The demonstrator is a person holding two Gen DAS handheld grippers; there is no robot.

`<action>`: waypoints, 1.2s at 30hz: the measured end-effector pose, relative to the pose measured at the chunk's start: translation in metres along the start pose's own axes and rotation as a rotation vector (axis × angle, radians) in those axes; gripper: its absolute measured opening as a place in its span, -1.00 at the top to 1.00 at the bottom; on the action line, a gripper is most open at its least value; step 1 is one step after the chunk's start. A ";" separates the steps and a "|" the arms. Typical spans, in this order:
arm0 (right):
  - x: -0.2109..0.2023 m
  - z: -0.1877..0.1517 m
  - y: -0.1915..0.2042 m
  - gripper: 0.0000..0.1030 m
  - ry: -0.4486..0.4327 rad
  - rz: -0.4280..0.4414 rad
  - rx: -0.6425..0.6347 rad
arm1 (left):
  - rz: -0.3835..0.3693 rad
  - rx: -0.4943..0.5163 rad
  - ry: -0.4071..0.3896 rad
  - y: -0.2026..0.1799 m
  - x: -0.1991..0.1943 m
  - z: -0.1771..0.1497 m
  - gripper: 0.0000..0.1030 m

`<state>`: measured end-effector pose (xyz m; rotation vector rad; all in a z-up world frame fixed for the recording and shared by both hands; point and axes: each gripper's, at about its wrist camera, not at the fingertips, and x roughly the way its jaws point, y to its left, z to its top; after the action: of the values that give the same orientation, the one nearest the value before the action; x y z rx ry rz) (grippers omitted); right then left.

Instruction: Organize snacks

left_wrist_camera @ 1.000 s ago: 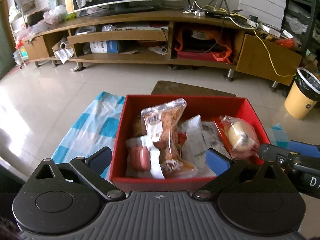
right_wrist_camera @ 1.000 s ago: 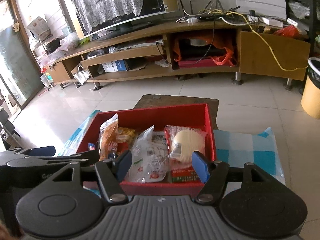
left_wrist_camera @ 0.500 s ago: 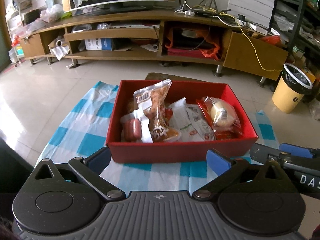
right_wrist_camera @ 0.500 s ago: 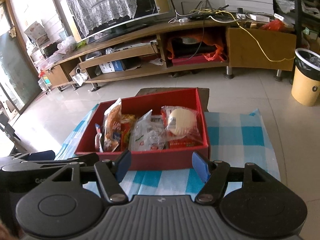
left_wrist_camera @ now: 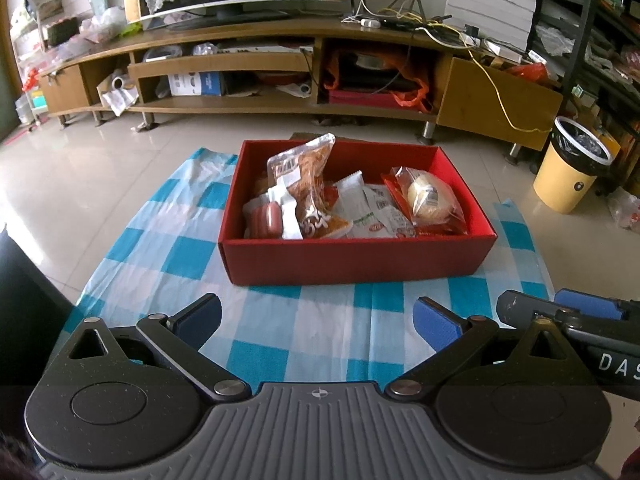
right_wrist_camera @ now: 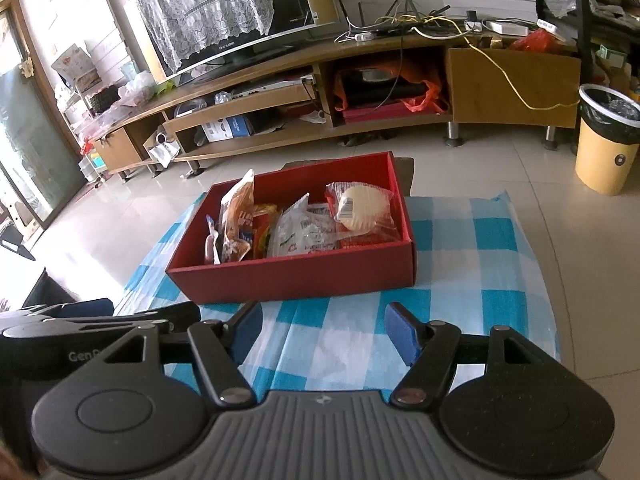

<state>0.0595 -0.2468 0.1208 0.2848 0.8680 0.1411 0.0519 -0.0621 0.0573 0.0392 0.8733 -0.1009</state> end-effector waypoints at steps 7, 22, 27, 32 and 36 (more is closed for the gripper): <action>-0.010 -0.014 0.002 -0.28 0.012 -0.003 -0.010 | 0.006 0.016 0.006 -0.001 -0.007 -0.013 -0.99; -0.015 -0.046 0.009 -0.34 0.092 -0.022 -0.043 | 0.028 0.053 0.065 0.002 -0.014 -0.048 -0.99; -0.016 -0.056 0.010 -0.36 0.111 -0.023 -0.049 | 0.032 0.061 0.084 0.003 -0.016 -0.058 -0.99; -0.018 -0.064 0.012 -0.37 0.125 -0.022 -0.054 | 0.047 0.078 0.085 0.003 -0.019 -0.066 -0.99; -0.018 -0.069 0.013 -0.37 0.136 -0.021 -0.057 | 0.052 0.086 0.091 0.004 -0.020 -0.070 -0.99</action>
<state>-0.0051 -0.2260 0.0956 0.2142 1.0000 0.1673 -0.0142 -0.0514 0.0278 0.1482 0.9574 -0.0882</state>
